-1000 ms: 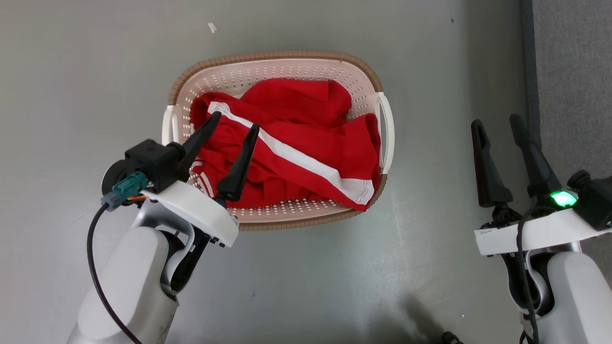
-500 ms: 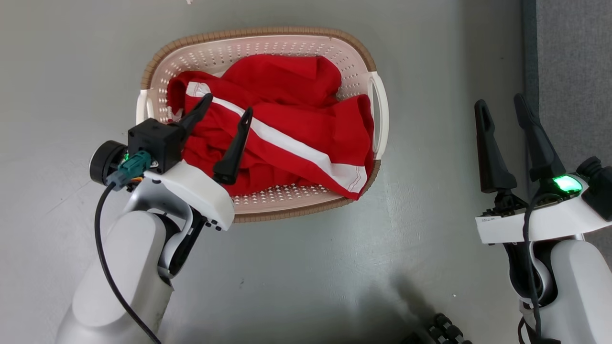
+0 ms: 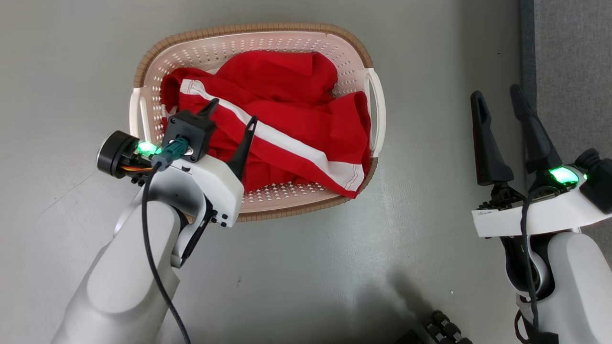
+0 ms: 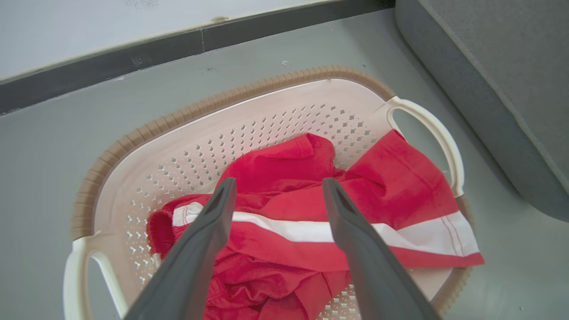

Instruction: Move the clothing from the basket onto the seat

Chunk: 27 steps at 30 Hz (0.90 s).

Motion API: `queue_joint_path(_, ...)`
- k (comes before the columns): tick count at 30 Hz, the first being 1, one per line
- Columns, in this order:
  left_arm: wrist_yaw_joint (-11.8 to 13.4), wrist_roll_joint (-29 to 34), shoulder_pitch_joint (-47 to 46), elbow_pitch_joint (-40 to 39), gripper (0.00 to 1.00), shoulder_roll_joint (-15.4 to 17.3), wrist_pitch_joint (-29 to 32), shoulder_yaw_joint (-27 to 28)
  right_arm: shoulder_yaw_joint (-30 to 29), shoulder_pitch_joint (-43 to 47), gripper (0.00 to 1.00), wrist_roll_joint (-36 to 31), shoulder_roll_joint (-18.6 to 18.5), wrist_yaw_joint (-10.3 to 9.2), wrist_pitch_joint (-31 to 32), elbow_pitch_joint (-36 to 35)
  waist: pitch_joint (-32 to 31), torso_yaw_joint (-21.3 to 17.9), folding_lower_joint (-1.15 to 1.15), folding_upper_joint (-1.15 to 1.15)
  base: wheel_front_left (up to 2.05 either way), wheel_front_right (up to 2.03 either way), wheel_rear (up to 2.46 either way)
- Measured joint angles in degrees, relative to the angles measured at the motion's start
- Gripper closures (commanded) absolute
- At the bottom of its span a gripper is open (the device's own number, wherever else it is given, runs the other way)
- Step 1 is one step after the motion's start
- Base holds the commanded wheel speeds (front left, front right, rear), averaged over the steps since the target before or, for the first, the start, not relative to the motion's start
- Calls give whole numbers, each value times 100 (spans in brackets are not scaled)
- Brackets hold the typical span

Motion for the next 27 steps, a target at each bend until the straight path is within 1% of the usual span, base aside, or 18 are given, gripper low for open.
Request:
queue_joint_path(9, 7, 156, -232, 278, 0, -33, 307, -231, 87, 1, 0, 0, 0, 0, 0, 9, 50, -9, 0, 0, 0, 0, 0)
queue_joint_path(23, 49, 745, -773, 469, 0, 31, 751, -572, 164, 3, 0, 83, -1, 0, 0, 4, 231, -46, 0, -1, 0, 0, 0)
queue_joint_path(27, 47, 886, -932, 570, 0, 102, 877, -697, 205, -2, 0, 142, 0, 0, 0, -2, 312, -69, 0, -1, 0, 0, 0)
